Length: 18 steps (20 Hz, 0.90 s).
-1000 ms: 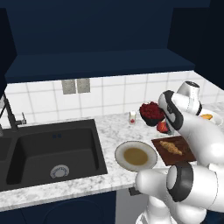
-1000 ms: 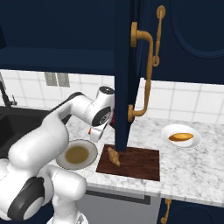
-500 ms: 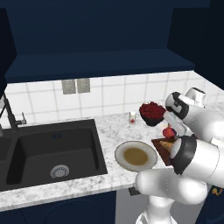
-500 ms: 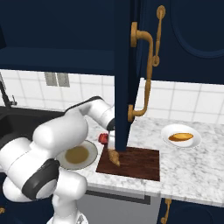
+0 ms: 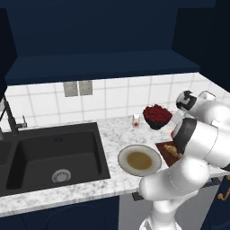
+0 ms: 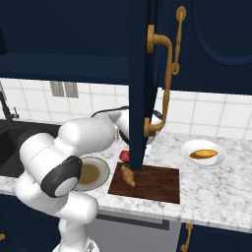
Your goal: From the different types of pastries on the counter, select a croissant and place it on the cutting board. Then retrieve a jar of jam from the cabinet and place it alongside the croissant on the cutting board.
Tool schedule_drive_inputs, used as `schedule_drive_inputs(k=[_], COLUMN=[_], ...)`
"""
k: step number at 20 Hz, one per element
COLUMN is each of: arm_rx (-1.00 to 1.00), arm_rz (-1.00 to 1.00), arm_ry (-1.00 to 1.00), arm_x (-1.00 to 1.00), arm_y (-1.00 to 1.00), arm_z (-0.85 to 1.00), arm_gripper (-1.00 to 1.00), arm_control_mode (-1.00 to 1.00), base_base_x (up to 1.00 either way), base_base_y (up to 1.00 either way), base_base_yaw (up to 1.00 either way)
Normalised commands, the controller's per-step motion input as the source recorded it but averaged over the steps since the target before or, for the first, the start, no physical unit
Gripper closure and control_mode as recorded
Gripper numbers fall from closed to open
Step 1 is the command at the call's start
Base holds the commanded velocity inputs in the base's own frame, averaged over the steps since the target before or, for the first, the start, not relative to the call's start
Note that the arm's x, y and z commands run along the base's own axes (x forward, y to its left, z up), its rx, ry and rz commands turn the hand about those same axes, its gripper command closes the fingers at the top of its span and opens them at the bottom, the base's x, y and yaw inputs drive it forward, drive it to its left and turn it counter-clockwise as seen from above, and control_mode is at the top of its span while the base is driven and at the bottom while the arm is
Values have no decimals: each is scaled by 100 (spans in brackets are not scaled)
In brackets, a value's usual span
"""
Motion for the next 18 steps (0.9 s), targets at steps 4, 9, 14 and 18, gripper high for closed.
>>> schedule_drive_inputs(k=[4, 9, 14, 18], arm_rx=[16, 16, 21, 26], arm_rz=[0, 0, 0, 0], arm_ry=[5, 1, 0, 0], arm_x=[0, -2, -17, -11], arm_y=[-38, -45, -30, 0], arm_z=[0, 0, 0, 0], arm_gripper=[100, 100, 100, 100], arm_control_mode=[-100, -100, -100, -100], base_base_x=[0, 0, 0, 0], base_base_y=[0, 0, 0, 0], base_base_yaw=[0, 0, 0, 0])
